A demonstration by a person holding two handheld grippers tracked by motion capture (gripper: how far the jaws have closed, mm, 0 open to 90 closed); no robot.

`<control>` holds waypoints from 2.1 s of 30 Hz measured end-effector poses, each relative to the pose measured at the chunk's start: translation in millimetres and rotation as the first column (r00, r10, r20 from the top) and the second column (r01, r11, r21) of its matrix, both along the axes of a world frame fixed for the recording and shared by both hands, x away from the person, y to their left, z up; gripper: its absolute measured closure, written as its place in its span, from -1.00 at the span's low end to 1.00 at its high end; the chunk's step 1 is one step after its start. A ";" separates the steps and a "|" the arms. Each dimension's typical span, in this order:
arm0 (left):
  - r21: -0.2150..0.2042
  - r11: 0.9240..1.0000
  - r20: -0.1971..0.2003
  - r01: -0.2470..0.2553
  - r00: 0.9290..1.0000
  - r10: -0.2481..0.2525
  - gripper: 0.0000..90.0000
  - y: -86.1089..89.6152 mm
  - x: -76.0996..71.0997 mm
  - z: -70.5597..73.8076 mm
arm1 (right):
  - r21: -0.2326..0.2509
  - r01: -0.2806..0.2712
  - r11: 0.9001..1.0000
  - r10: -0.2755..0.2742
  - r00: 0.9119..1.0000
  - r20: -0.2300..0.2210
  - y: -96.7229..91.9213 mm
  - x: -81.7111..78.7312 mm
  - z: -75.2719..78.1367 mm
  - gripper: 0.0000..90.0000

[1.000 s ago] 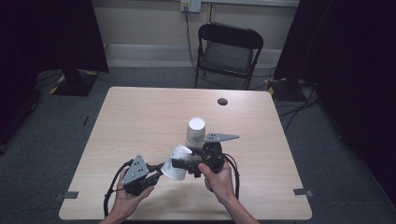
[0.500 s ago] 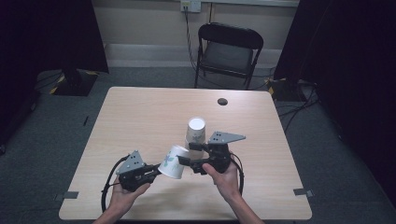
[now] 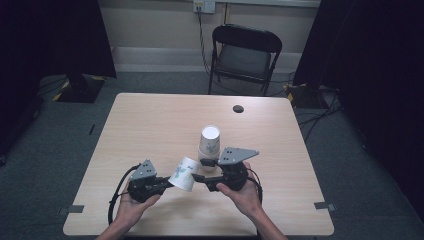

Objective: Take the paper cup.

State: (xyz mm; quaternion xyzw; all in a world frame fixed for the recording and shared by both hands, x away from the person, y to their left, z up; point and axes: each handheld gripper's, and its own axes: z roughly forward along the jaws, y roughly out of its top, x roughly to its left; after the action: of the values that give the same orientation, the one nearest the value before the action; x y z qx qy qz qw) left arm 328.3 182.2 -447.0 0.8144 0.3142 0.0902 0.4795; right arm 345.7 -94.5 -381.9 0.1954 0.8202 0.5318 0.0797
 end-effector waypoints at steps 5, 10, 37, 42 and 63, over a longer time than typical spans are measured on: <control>0.054 0.998 -0.040 0.033 0.999 -0.031 0.90 -6.9 1.1 -3.4 | -0.038 -0.065 0.997 0.066 0.998 0.009 8.7 1.2 -2.0 0.04; 0.094 0.994 -0.073 0.062 0.996 -0.055 0.90 -13.9 -1.0 -5.1 | -0.084 -0.114 0.990 0.115 0.993 0.017 15.9 5.0 -6.2 0.08; 0.000 0.995 -0.064 0.102 0.993 -0.101 0.96 -6.9 1.3 2.2 | -0.302 -0.215 0.929 0.249 0.966 0.076 19.6 -1.3 -23.1 -0.54; -0.018 0.996 -0.074 0.088 0.993 -0.089 0.96 -3.6 3.5 1.6 | -0.365 -0.213 0.906 0.269 0.957 0.109 23.9 -6.4 -29.0 -0.55; -0.109 0.993 -0.112 0.054 0.991 -0.066 0.97 1.0 4.0 1.9 | -0.463 -0.194 0.865 0.291 0.946 0.146 50.6 -16.4 -48.0 -0.63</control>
State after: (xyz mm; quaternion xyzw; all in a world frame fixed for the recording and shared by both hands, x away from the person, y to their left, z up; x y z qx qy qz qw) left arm 332.3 183.3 -445.2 0.8008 0.3210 0.0118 0.5054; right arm 329.3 -43.9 -429.9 0.0096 0.9244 0.3545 0.1406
